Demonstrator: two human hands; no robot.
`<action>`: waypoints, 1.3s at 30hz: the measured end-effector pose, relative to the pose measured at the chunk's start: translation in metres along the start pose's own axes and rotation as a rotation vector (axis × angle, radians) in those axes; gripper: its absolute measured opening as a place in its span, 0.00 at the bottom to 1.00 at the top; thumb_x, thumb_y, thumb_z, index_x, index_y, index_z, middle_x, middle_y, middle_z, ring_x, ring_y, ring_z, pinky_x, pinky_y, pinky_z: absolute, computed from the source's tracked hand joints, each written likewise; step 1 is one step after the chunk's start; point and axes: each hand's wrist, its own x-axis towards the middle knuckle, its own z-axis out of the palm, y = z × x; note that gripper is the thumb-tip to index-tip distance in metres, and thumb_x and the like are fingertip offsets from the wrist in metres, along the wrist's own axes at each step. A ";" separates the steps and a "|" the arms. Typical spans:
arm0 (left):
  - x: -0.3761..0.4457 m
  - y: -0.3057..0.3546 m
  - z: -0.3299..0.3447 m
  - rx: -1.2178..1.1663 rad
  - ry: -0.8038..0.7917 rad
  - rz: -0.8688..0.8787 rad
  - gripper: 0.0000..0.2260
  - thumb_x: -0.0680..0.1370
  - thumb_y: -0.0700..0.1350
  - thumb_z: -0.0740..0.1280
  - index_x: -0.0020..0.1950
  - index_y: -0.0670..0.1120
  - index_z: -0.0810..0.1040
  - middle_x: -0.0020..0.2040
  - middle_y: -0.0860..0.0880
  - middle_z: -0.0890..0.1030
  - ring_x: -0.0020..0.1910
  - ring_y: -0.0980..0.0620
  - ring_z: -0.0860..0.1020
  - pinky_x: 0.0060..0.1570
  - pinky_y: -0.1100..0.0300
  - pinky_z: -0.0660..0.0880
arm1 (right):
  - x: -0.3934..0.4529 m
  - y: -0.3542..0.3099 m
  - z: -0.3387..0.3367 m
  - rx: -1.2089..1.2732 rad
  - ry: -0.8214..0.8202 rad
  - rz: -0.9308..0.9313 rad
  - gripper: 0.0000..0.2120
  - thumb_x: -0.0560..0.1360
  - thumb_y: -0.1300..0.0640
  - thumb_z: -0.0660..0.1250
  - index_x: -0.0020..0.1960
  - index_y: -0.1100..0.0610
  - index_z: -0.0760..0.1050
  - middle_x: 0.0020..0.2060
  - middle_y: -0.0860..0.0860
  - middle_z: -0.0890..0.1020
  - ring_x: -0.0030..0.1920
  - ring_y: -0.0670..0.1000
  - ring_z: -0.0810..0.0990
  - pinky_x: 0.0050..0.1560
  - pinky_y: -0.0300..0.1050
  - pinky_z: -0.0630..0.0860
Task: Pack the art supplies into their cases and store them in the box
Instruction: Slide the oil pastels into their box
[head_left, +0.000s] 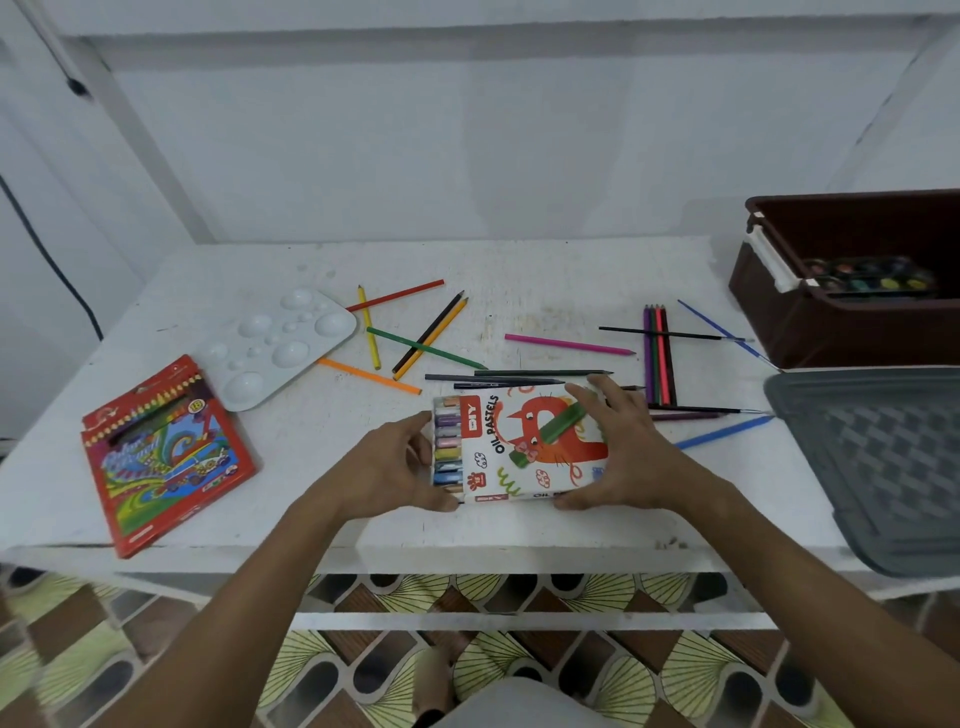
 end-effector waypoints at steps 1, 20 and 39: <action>0.002 0.002 0.001 -0.021 -0.027 0.014 0.30 0.61 0.52 0.81 0.59 0.54 0.73 0.43 0.53 0.79 0.40 0.55 0.78 0.39 0.61 0.77 | 0.001 -0.002 0.001 -0.007 0.002 -0.010 0.60 0.54 0.34 0.78 0.75 0.43 0.46 0.74 0.42 0.45 0.73 0.50 0.43 0.72 0.61 0.57; 0.000 0.011 0.005 -0.470 -0.037 -0.169 0.28 0.71 0.37 0.73 0.69 0.48 0.68 0.48 0.53 0.84 0.44 0.57 0.79 0.39 0.62 0.73 | 0.021 -0.030 -0.002 -0.358 -0.064 -0.131 0.61 0.56 0.29 0.72 0.76 0.44 0.39 0.76 0.49 0.42 0.75 0.54 0.35 0.70 0.55 0.32; 0.009 0.042 -0.028 -0.939 0.071 -0.137 0.15 0.75 0.46 0.70 0.61 0.46 0.77 0.52 0.45 0.84 0.50 0.45 0.83 0.51 0.47 0.80 | 0.053 -0.078 -0.018 -0.081 0.035 -0.280 0.56 0.56 0.38 0.78 0.75 0.45 0.50 0.68 0.45 0.53 0.70 0.51 0.51 0.72 0.55 0.59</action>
